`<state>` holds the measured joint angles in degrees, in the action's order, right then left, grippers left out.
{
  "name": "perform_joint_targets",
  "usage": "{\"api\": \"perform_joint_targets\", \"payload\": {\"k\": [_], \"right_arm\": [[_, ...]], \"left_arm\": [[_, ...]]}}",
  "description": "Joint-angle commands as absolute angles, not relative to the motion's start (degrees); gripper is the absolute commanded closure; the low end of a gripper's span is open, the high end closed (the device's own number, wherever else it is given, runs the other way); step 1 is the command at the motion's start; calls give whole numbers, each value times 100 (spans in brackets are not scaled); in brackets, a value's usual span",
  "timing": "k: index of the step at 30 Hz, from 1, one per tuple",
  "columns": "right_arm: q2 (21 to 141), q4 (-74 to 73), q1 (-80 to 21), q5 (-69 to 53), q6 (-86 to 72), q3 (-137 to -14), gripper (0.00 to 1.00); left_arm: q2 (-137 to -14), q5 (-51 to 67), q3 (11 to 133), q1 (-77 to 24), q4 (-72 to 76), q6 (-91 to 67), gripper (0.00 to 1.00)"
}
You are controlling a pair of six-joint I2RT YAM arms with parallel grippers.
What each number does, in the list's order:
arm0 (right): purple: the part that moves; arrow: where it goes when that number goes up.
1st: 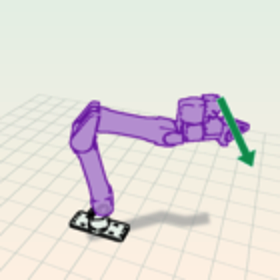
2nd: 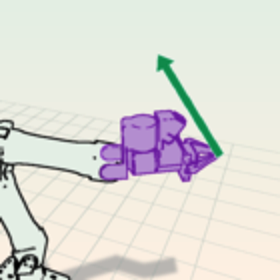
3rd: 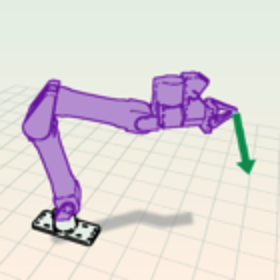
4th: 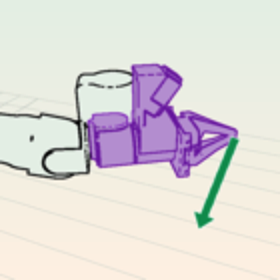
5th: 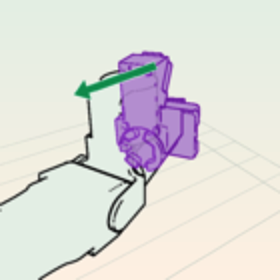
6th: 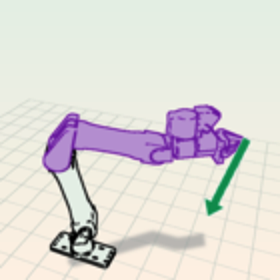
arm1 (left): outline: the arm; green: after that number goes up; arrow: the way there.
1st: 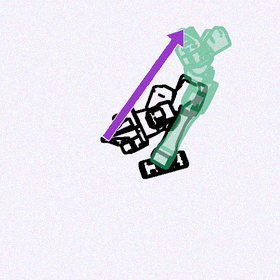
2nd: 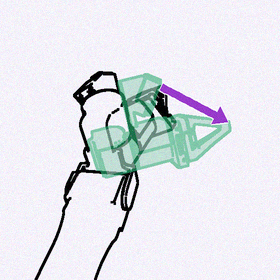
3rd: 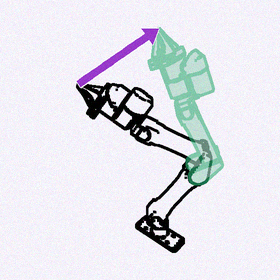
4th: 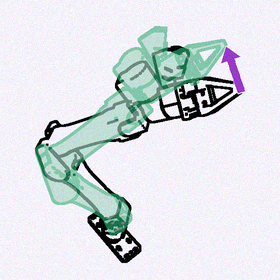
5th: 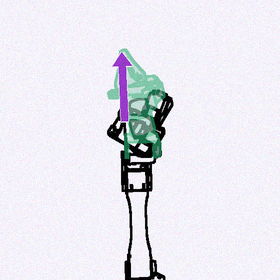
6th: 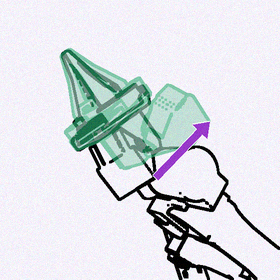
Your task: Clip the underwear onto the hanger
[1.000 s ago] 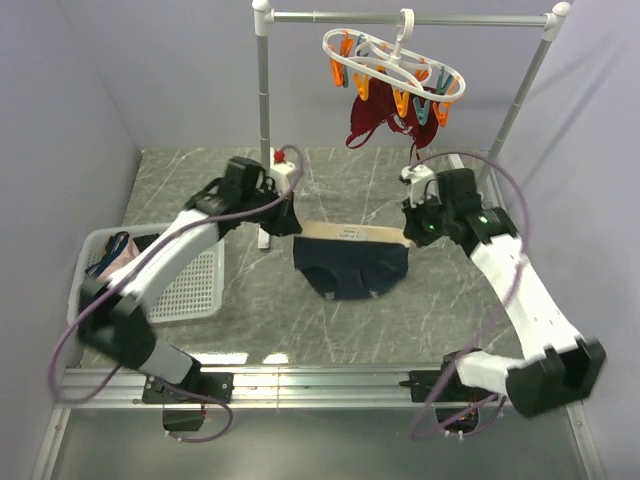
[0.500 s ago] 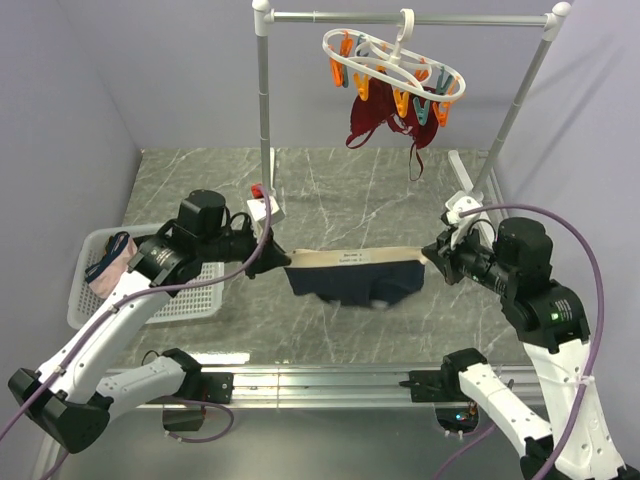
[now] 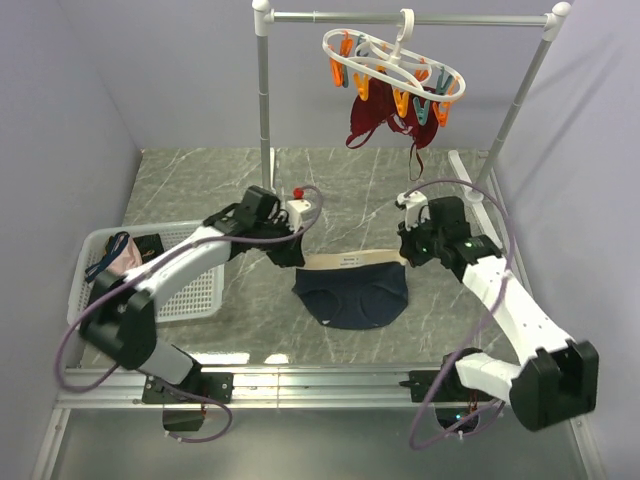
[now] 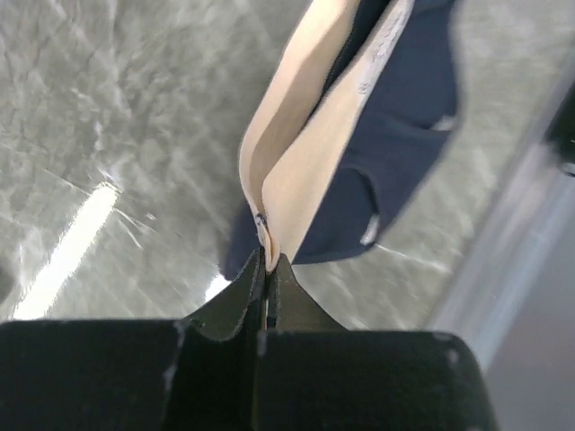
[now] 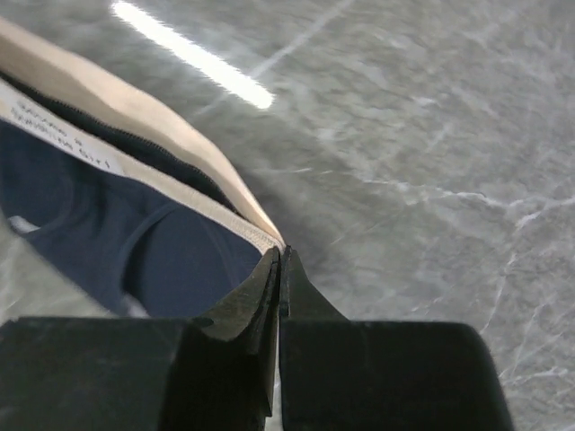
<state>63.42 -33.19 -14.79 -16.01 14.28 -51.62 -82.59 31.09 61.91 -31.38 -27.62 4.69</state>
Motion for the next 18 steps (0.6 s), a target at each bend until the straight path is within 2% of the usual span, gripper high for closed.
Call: {"api": "perform_joint_targets", "payload": {"k": [1,7,16,17,18], "right_arm": [[6792,-1813,-1407,-758,1169,-5071,100],[8084,-1319,-1143,-493,783,-5457,100],[9403,-1362,-580,-685,483,-6406,100],[9570,-1415,-580,-738,483,-6486,97],[9650,-1537,-589,-877,483,-6626,86]], "left_arm": [[-9268,2830,6643,-3076,-1926,439,100],[-10843,3006,7978,-2743,-1767,545,100],[-11732,3120,8578,-2452,-1398,633,98],[-11786,3146,8622,-2452,-1389,615,93],[-11830,3164,8648,-2452,-1380,607,87]]}}
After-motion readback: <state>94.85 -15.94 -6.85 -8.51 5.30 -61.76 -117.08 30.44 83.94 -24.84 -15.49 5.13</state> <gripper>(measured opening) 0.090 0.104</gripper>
